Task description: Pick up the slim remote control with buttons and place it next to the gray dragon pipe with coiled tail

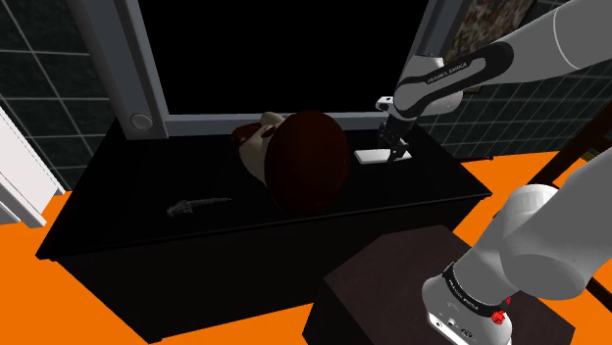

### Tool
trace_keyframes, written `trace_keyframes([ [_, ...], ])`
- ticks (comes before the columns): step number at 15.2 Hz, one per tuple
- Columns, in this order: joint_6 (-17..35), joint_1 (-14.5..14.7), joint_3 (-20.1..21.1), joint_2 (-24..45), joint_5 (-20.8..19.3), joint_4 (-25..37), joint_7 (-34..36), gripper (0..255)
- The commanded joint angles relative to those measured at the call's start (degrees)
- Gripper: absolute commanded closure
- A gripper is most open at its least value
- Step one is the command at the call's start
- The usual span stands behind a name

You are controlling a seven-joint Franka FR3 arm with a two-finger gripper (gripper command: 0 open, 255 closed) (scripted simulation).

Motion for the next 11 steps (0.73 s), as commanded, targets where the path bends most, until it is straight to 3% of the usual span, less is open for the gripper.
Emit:
trace_keyframes([
  [1, 0.0, 0.0, 0.0, 0.0, 0.0, 0.0, 0.0, 255],
  [11, -7.99, -0.89, 1.68, -5.56, -2.89, 3.04, 2.4, 255],
])
